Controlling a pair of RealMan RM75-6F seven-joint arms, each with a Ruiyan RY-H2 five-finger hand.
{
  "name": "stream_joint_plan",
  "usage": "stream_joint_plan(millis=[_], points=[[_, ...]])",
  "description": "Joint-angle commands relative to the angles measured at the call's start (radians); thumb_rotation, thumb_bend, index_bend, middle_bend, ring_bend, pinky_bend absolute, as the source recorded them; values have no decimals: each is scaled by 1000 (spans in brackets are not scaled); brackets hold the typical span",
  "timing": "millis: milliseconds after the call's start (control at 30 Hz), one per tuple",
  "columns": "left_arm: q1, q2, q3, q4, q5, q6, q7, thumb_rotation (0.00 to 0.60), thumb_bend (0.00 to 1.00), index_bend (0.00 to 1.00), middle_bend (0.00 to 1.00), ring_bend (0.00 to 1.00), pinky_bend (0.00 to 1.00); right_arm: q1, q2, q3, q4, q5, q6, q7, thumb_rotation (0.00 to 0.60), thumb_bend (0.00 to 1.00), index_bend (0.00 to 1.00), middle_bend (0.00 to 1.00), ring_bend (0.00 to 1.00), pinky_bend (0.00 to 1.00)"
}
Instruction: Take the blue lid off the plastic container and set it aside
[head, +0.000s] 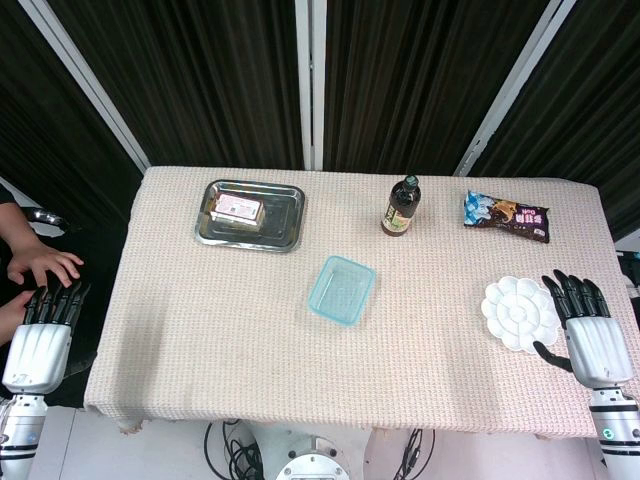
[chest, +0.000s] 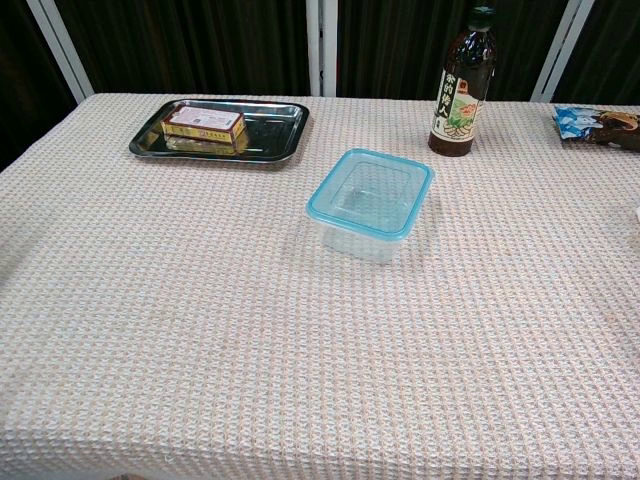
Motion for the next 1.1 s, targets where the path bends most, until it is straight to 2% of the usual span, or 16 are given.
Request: stream_joint_plan(millis=[33, 433, 533, 733, 933, 1100], points=[[0, 1, 1, -3, 1, -1, 3, 600, 0, 44, 57, 0, 47, 1, 0, 0, 1, -1, -1, 2, 600, 64, 0, 23, 0, 0], [-4, -3, 1, -6, 3, -4, 7, 600, 0, 44, 57, 0, 47, 47, 0, 6, 4, -27, -49, 17, 600, 64, 0, 32, 0, 0], [-3, -5, 2, -5, 4, -4, 7, 600, 0, 45, 57, 0, 48, 84, -8, 12, 7, -33, -96, 20, 600, 64, 0, 35, 0, 0], [-1, -8, 2, -2, 2, 0, 2, 600, 0, 45, 57, 0, 49, 210, -51, 34, 21, -21, -270, 22, 600, 63, 0, 51, 0, 0], [-5, -12, 1, 0, 0, -9, -2, 600, 0, 45, 57, 0, 51, 369, -161, 78, 72, -9, -440, 4, 600, 63, 0, 50, 0, 0], [-6, -12, 1, 2, -1, -10, -6, 600, 0, 45, 57, 0, 51, 498, -300, 103, 158, 8, -559, -35, 600, 63, 0, 32, 0, 0]])
